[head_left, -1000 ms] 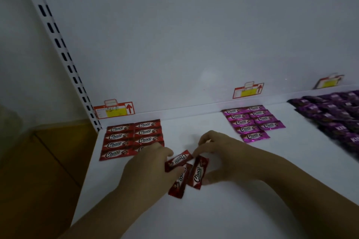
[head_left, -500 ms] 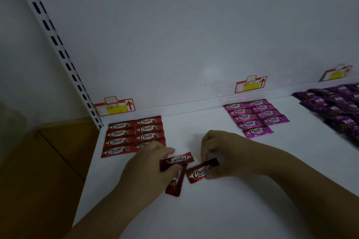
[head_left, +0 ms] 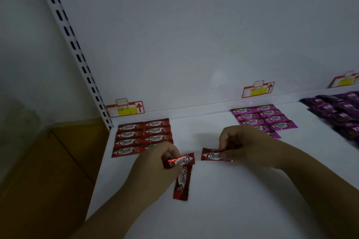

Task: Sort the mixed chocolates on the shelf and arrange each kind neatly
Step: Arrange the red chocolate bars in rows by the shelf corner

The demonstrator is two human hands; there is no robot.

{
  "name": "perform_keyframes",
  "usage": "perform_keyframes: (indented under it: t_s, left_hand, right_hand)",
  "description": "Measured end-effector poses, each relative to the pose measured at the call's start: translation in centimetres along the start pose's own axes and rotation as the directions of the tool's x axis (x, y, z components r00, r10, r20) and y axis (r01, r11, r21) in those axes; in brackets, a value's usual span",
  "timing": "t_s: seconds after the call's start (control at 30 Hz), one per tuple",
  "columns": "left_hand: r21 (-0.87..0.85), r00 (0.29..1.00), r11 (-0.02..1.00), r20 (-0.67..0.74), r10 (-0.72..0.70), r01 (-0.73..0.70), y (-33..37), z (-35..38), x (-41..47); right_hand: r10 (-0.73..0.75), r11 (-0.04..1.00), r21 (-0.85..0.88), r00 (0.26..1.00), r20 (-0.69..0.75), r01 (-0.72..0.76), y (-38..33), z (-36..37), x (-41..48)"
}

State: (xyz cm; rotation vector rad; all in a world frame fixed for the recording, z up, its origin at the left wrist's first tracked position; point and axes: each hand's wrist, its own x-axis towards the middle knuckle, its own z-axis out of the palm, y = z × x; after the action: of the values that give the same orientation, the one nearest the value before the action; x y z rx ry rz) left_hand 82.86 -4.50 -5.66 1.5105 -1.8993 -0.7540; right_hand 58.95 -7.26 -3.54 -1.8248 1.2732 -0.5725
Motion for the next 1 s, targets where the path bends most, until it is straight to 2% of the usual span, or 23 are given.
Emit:
perform_keyframes:
  t_s: [0.13, 0.23, 0.27, 0.37, 0.43, 0.5, 0.57, 0.67, 0.7, 0.83, 1.0]
  left_hand:
    - [-0.194, 0.995, 0.980, -0.081, -0.063, 0.046, 0.1, -2.7, 0.4]
    - [-0.401, 0.983, 0.898, 0.037, -0.179, 0.178, -0.7, -5.7, 0.2]
    - [-0.405, 0.978, 0.890, 0.065, -0.199, 0.208, -1.2, -6.7, -0.1]
    - [-0.201, 0.981, 0.960, 0.035, -0.192, 0.195, -2.9, -8.5, -1.0]
    - [-0.021, 0.987, 0.988, 0.063, -0.148, 0.150, -3.6, -8.8, -1.3]
    - [0.106, 0.986, 0.988, 0.110, -0.121, 0.110, -4.2, -8.4, -1.5]
    - [0.176, 0.991, 0.981, 0.086, -0.100, 0.084, -4.5, -7.6, -1.6]
    - [0.277, 0.996, 0.960, -0.089, -0.013, 0.038, -4.9, -6.7, -2.8]
    - [0.317, 0.994, 0.948, -0.105, 0.023, 0.012, -4.7, -6.6, -3.4]
    - [0.516, 0.993, 0.853, -0.025, 0.112, -0.083, -5.2, -5.2, -5.4]
    - [0.550, 0.998, 0.835, -0.054, 0.021, 0.012, -6.2, -4.7, -5.8]
  right_hand:
    - [0.005, 0.992, 0.128, 0.994, -0.110, 0.009, 0.1, 0.5, 0.2]
    - [0.023, 0.984, 0.175, 0.981, -0.195, 0.012, -0.4, 1.4, 0.4]
    - [0.024, 0.988, 0.155, 0.976, -0.215, 0.010, -0.8, 1.8, 0.5]
    - [-0.011, 1.000, 0.008, 0.978, -0.207, 0.013, -2.6, 3.1, 0.7]
    - [-0.047, 0.994, -0.103, 0.990, -0.131, 0.034, -4.1, 4.4, 1.1]
    - [-0.069, 0.988, -0.140, 0.995, -0.068, 0.059, -5.2, 5.7, 2.0]
    - [-0.098, 0.984, -0.158, 0.993, -0.065, 0.086, -5.7, 6.9, 3.2]
    - [-0.124, 0.975, -0.195, 0.989, -0.079, 0.107, -5.7, 8.2, 4.8]
    - [-0.138, 0.969, -0.217, 0.988, -0.070, 0.120, -5.5, 8.5, 5.2]
    - [-0.264, 0.926, -0.296, 0.962, -0.064, 0.235, -4.6, 9.0, 5.8]
    - [-0.380, 0.879, -0.328, 0.924, -0.046, 0.346, -3.8, 8.8, 5.8]
